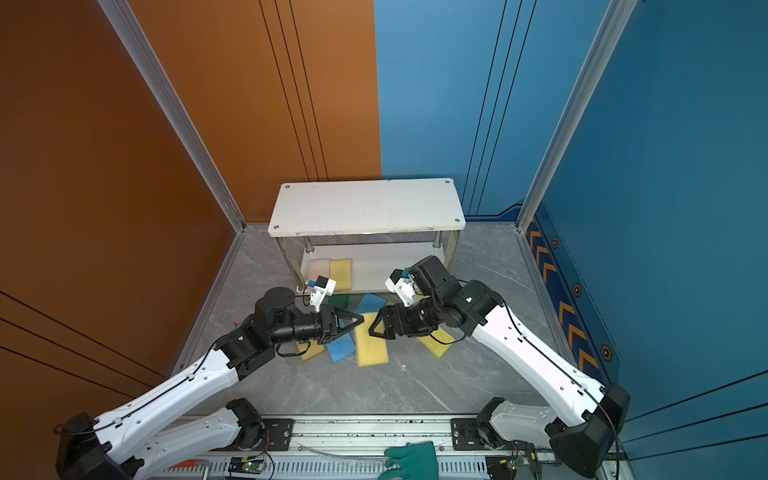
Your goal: Place and organize the cleaning sponges onto the shelf
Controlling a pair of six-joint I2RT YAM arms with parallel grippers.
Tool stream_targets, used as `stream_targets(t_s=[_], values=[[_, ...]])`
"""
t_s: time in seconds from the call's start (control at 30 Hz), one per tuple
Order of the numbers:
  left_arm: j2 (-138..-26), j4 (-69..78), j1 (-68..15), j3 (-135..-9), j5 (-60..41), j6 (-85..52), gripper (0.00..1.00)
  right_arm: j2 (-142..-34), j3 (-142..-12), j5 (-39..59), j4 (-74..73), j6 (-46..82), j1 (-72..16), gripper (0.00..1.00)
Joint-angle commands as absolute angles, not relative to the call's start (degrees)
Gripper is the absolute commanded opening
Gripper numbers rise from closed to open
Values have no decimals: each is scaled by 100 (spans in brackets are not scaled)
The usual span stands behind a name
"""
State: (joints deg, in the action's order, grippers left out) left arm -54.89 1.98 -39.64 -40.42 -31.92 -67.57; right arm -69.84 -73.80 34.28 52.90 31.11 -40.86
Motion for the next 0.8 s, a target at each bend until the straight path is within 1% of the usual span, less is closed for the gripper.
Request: stream_targets(t_s=[0.0, 0.03, 0.23, 0.4, 0.53, 0.77], values=[[-5378, 315, -3887, -3962, -3138, -6806, 16, -6799, -7422, 3406, 5115, 3227, -4061, 86], [-5371, 340, -3885, -3947, -3138, -6818, 16, -6770, -7371, 3442, 5039, 3293, -3907, 86], [-5327, 552, -3843, -3882, -3129, -6950, 16, -6476, -6892, 3807, 4193, 3948, -3683, 86], [-5248, 1166, -3684, -3699, -3104, -7345, 16, -6261, -6513, 4120, 3526, 4463, -3504, 86], [-5217, 1668, -3534, -3617, -3137, -7667, 16, -6148, -6219, 4355, 2987, 4860, -3389, 84], [-5240, 2574, -3282, -3455, -3179, -8261, 16, -6079, -5991, 4501, 2576, 5140, -3373, 79]])
